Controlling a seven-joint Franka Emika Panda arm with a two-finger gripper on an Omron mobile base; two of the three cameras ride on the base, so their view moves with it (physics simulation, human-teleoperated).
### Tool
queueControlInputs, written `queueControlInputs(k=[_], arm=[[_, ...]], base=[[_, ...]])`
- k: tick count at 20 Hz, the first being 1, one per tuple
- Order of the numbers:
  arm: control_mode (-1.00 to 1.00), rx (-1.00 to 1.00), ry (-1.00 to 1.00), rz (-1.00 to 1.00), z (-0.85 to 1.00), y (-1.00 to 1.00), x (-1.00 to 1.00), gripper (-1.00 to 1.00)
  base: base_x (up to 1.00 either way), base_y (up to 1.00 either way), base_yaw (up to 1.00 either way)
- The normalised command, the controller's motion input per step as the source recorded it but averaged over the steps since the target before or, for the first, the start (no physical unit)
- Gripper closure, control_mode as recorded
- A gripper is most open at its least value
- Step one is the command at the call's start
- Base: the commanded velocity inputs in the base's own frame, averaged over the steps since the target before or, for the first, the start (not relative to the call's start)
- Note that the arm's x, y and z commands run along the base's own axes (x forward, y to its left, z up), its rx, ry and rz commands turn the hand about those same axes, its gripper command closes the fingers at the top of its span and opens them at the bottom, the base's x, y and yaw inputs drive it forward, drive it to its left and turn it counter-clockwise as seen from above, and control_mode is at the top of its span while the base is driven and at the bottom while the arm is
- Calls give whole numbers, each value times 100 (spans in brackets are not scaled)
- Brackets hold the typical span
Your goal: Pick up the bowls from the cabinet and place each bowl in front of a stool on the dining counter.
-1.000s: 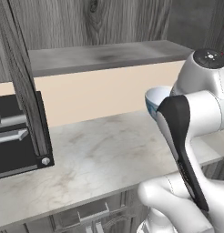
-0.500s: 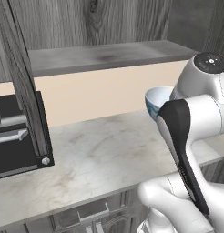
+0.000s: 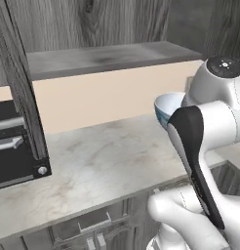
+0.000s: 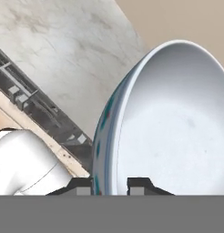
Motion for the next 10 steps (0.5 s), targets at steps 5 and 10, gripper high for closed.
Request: queueControlInputs(k=[5,10], arm=[[100,0,0,0,0,0,0,100],[100,0,0,0,0,0,0,100]], base=[[-62,11,-80],[-39,9,-97]])
